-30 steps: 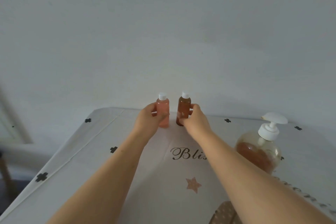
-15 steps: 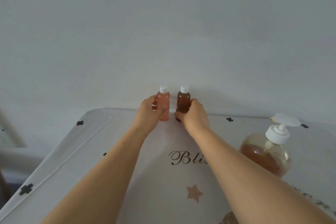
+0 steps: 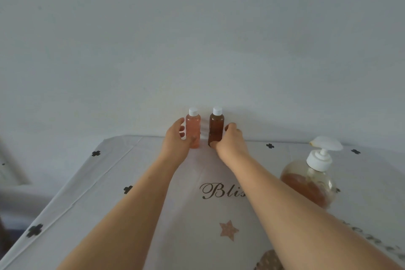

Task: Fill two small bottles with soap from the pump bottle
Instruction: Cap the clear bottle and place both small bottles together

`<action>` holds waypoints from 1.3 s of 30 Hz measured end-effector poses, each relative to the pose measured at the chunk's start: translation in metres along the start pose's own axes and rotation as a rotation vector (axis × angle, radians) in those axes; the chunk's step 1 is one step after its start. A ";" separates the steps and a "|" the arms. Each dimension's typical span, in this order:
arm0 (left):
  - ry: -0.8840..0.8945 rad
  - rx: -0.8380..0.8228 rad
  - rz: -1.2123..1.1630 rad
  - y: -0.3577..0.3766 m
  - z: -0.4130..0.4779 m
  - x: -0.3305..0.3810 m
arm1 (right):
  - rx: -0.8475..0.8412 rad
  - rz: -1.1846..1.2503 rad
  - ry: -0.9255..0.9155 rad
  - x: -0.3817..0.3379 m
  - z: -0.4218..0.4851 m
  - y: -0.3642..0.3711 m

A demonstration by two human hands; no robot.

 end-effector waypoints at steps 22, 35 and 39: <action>0.054 -0.011 -0.175 0.039 -0.148 0.084 | 0.206 0.181 -0.309 0.052 -0.178 -0.147; 0.047 -0.283 0.033 0.123 -0.213 0.088 | 0.011 0.212 0.050 0.161 -0.137 -0.150; 0.036 -0.264 0.005 0.132 -0.216 0.084 | 0.004 0.238 0.019 0.156 -0.133 -0.143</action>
Point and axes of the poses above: each hand's wrist, its own z-axis towards the middle knuckle, its own y-axis out of the palm, x = y × z, the point moved 10 cm from there along z, towards the middle knuckle, and after that the axes turned 2 degrees about y, right-handed, at the moved point
